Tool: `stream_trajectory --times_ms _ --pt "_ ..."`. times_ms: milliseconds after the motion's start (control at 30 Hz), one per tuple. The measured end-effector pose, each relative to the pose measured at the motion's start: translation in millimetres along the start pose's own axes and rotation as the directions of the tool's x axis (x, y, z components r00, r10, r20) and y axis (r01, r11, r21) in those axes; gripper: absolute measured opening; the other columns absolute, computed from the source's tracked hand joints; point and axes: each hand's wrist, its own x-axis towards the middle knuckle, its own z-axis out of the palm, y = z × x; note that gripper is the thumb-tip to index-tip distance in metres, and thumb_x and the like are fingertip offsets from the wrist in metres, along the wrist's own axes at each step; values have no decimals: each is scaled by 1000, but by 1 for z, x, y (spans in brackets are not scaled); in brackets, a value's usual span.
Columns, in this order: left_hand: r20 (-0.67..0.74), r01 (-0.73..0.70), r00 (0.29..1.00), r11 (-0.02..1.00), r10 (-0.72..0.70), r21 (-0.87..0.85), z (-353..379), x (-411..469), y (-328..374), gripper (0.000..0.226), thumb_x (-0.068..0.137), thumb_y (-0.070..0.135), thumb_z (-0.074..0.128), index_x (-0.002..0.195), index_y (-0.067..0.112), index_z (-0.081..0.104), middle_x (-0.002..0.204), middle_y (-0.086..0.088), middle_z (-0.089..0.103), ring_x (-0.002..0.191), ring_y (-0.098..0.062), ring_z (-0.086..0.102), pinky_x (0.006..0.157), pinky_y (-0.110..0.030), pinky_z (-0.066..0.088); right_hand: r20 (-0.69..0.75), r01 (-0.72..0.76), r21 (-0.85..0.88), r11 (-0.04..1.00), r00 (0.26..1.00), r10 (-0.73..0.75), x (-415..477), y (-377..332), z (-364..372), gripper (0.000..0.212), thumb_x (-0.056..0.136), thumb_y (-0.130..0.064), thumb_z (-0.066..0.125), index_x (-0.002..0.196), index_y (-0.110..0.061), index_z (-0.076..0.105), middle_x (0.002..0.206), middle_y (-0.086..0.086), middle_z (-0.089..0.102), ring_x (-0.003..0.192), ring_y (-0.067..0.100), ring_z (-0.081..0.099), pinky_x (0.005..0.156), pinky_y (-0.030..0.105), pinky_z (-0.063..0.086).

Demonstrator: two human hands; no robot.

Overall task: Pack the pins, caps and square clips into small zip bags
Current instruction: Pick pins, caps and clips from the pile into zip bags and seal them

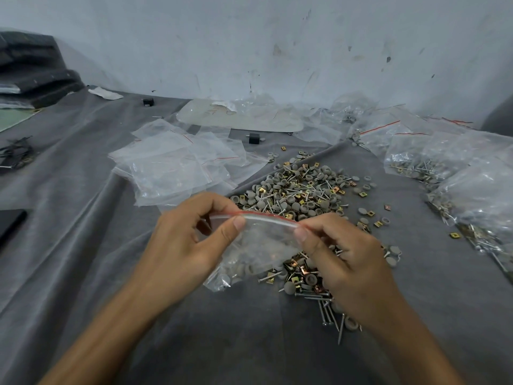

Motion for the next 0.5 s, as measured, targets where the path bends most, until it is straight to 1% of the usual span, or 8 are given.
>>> stream_trajectory --times_ms 100,167,233,267,333,400,467,500 --pt "22 12 1000 1000 -12 7 1 0 0 12 88 48 68 93 36 68 88 16 71 82 -11 67 68 -25 51 5 -2 0 1000 1000 2 0 1 1 13 97 -30 60 97 -24 72 79 -10 62 70 18 60 58 33 47" --pt "31 13 999 1000 -13 4 2 -1 1 15 85 51 71 94 39 70 89 18 72 82 -11 68 69 -30 53 14 3 -2 1000 1000 -3 0 1 2 13 97 -28 61 99 -23 73 79 -10 63 70 16 60 58 25 46" --pt "14 10 1000 1000 -9 -29 4 -1 3 13 86 52 74 91 40 72 88 18 73 80 -9 69 68 -31 54 22 7 16 1000 1000 -8 -1 1 4 12 97 -29 62 101 -25 74 80 -10 64 70 15 60 59 19 44" --pt "-5 8 1000 999 -8 -37 4 -1 3 11 87 51 74 89 40 72 86 19 73 80 -7 69 68 -28 53 32 -5 27 1000 999 4 -1 1 5 12 97 -33 63 102 -28 73 81 -10 64 70 15 60 59 18 44" --pt "-47 -3 999 999 1 -38 5 0 5 6 88 44 76 86 39 72 84 21 73 78 -2 69 66 -16 51 79 -51 4 999 996 51 -1 4 7 13 96 -40 64 104 -33 73 85 -10 65 71 14 62 59 20 46" --pt "-72 -3 997 997 -3 -75 5 -1 6 4 83 37 77 84 37 74 82 20 74 75 1 68 65 -8 47 125 -76 -41 996 989 81 -3 8 9 11 96 -35 67 102 -31 75 86 -8 67 75 11 64 64 20 48" --pt "-78 4 997 990 -16 -141 5 -1 8 6 83 37 81 85 35 76 83 16 75 72 2 68 65 -8 49 125 -109 22 994 987 105 -4 9 13 11 98 -29 65 99 -29 76 82 -3 68 67 8 65 59 19 48" --pt "-80 6 997 984 -21 -179 5 -1 8 8 84 39 81 88 36 76 85 14 76 73 2 68 66 -9 50 115 -127 82 988 986 117 -4 9 14 12 99 -32 63 99 -30 75 81 0 69 63 9 65 56 22 50"
